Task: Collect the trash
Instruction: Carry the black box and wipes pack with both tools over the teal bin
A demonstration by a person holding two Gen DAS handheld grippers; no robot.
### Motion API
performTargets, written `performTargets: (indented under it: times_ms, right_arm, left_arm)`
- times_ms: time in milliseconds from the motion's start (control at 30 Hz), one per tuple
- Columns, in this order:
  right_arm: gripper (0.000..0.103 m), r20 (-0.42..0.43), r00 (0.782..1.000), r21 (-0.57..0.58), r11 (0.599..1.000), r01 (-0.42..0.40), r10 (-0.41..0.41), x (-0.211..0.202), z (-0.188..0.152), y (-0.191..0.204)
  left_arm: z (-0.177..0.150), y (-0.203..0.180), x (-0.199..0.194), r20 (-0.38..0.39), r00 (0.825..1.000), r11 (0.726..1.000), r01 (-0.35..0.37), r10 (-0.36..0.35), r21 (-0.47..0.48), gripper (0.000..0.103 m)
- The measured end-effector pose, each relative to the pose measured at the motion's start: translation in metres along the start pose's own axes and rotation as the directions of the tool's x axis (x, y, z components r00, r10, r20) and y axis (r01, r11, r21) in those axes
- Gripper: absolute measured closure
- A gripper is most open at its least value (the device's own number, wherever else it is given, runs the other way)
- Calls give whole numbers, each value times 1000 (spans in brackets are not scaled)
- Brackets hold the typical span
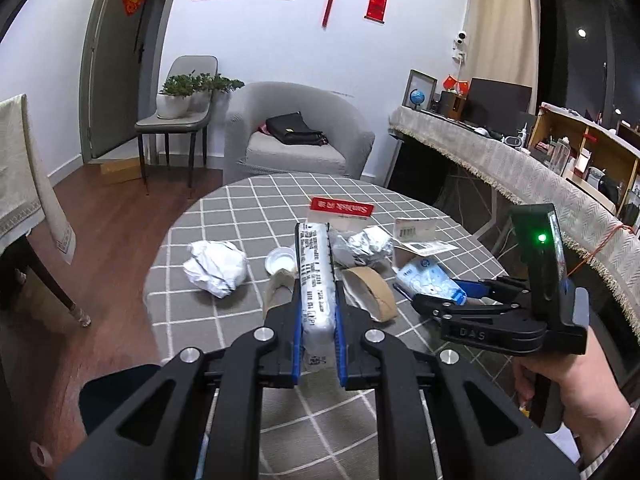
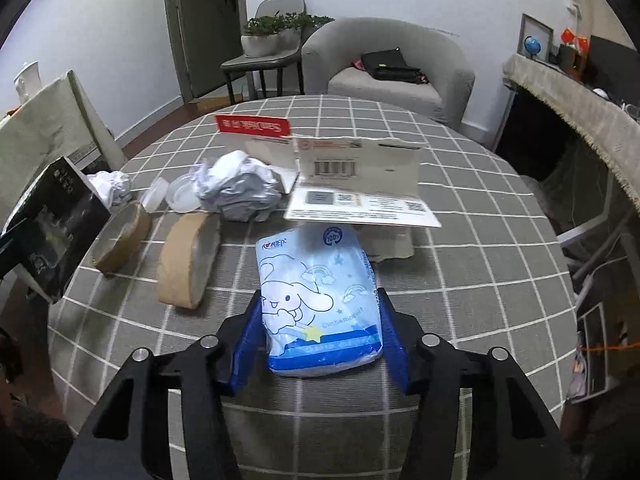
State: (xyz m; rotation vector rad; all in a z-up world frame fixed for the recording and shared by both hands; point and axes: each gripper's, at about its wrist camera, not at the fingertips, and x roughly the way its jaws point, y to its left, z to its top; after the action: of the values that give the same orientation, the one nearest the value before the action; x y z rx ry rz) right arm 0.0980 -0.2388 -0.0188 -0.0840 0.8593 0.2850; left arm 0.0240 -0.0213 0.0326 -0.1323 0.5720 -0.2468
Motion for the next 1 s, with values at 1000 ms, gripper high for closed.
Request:
performTargets:
  times_ms: [1000]
  right_arm:
    - [53, 195, 926, -44, 946, -321, 323, -50, 46, 126]
  left_arm:
    - [-44, 154, -30, -171, 956, 956, -263, 239, -133, 88]
